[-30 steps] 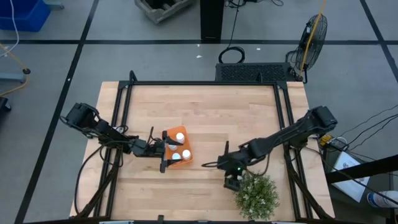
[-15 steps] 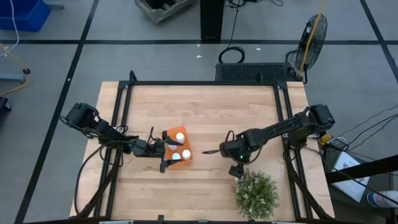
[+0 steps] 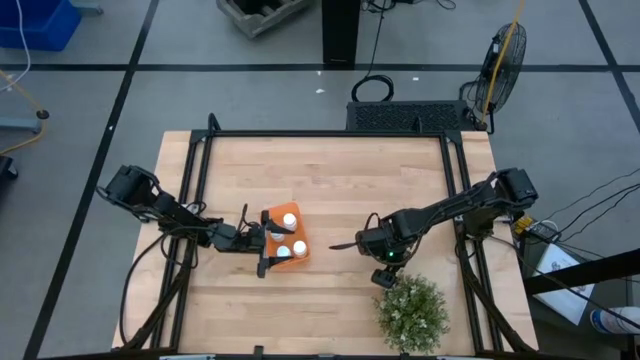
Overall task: Pick and place pill bottles into a basket
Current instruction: Put the white medicine bottle into the orange bin
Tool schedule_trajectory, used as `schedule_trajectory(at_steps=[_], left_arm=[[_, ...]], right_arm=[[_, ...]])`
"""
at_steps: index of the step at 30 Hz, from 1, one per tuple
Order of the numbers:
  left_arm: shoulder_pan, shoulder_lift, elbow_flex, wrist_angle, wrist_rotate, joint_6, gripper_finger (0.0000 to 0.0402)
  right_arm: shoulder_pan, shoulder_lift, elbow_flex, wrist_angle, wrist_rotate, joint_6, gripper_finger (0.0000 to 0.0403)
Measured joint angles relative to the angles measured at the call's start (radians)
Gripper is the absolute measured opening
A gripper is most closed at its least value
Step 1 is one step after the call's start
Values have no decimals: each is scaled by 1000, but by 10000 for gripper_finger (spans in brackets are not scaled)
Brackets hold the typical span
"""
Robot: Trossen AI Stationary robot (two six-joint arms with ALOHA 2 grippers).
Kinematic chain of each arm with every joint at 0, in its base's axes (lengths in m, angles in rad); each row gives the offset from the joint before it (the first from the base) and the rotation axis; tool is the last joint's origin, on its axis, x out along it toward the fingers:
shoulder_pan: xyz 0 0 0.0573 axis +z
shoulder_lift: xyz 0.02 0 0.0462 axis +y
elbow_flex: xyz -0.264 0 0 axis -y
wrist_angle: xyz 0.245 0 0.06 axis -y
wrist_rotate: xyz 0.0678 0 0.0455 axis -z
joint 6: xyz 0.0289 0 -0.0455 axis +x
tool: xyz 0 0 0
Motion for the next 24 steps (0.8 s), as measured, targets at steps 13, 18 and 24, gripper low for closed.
schedule_trajectory(at_steps=[13, 18, 24], left_arm=[[0, 0, 0, -8, 2, 0, 335], [0, 0, 0, -10, 2, 0, 335], [0, 0, 0, -14, 1, 1, 335]], right_arm=[[1, 0, -182, 224, -127, 136, 286], [0, 0, -215, 287, -127, 157, 286], [1, 0, -249, 337, -127, 212, 286]])
